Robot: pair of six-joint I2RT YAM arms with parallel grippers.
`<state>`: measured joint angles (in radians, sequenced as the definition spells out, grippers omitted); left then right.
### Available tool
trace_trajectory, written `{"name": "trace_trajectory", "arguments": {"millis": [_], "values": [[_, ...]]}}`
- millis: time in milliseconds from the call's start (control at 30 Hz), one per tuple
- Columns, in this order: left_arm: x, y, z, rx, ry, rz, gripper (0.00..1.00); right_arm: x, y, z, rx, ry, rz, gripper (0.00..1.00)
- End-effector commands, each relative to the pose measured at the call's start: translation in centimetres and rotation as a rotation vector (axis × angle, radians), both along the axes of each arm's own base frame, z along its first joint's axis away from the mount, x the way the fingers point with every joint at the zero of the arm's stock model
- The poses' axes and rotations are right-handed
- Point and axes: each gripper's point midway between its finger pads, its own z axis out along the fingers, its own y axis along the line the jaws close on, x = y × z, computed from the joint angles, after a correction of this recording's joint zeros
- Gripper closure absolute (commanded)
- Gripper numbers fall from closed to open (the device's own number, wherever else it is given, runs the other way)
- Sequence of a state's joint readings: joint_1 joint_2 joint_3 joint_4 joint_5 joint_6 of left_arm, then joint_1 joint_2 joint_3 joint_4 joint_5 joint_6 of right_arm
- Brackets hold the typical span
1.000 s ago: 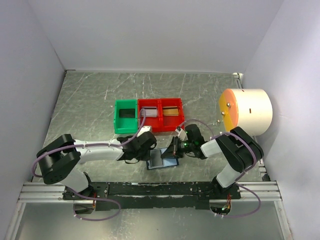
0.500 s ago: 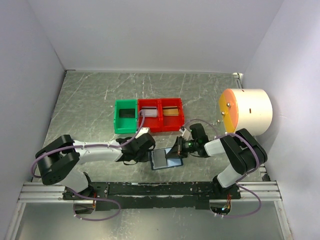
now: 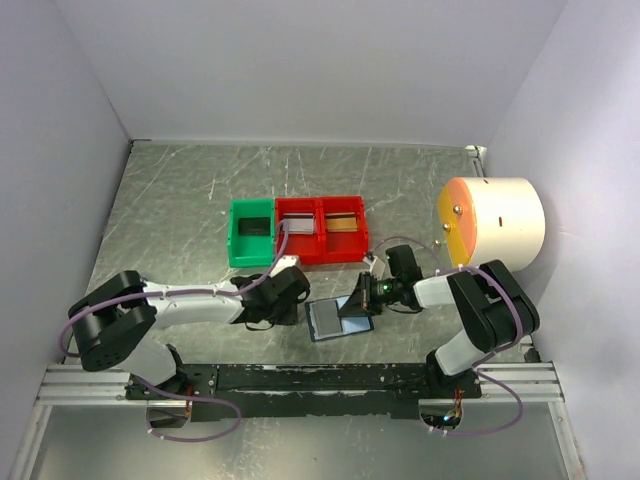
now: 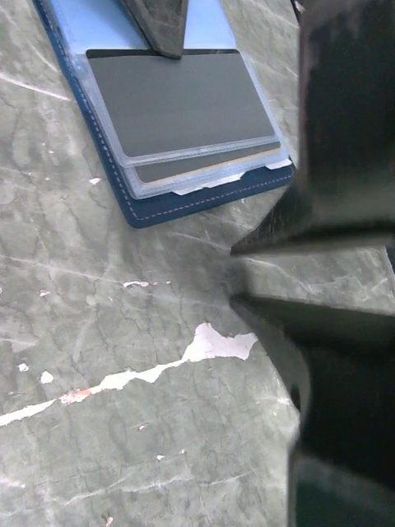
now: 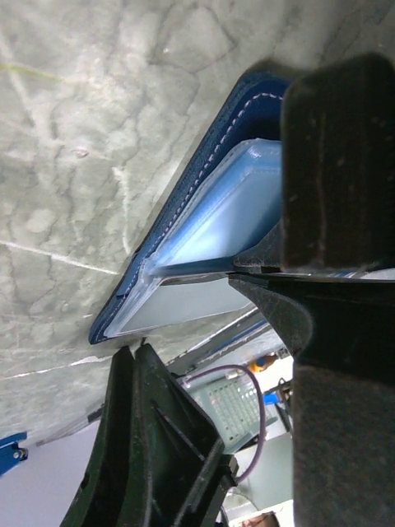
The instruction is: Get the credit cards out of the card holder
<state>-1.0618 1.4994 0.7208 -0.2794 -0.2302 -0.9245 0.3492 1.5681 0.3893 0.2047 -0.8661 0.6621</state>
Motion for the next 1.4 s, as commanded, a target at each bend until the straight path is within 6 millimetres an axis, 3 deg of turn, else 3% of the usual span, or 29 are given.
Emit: {"name": "trace_trajectory", "arguments": {"millis": [0, 33, 167, 367, 533, 767, 1033, 1167, 1367], "values": [[-1.3, 0.5, 0.5, -0.010, 0.040, -0.019, 0.53, -0.5, 0.0, -0.4, -0.007, 0.032, -0.078, 1.00], [-1.2, -0.1, 1.1, -0.044, 0.038, -0.014, 0.45, -0.6, 0.3, -0.4, -0.002, 0.036, -0.092, 1.00], [-0.9, -1.1, 2.1, -0.081, 0.052, 0.003, 0.33, -1.0, 1.4, -0.8, -0.022, 0.032, -0.124, 1.00], [-1.8, -0.1, 0.8, -0.105, 0.111, 0.062, 0.33, -1.6, 2.4, -1.7, -0.036, 0.074, -0.214, 1.00], [-2.1, 1.2, 1.1, -0.212, 0.111, 0.095, 0.32, -2.7, 5.1, -0.9, 0.032, 0.075, -0.169, 1.00], [-3.3, 1.1, 0.3, -0.245, 0.160, 0.045, 0.40, -3.1, 6.1, 0.9, 0.184, 0.122, -0.205, 1.00], [-4.0, -0.7, 0.3, -0.348, 0.193, -0.011, 0.54, -3.6, 5.6, 0.0, 0.164, 0.135, -0.213, 1.00], [-3.6, -0.5, 0.3, -0.338, 0.184, 0.013, 0.64, -3.3, 5.7, -0.6, 0.116, 0.123, -0.192, 1.00], [-2.9, 0.0, 0.7, -0.317, 0.149, 0.027, 0.83, -3.2, 6.0, 0.9, 0.206, 0.134, -0.190, 1.00]]}}
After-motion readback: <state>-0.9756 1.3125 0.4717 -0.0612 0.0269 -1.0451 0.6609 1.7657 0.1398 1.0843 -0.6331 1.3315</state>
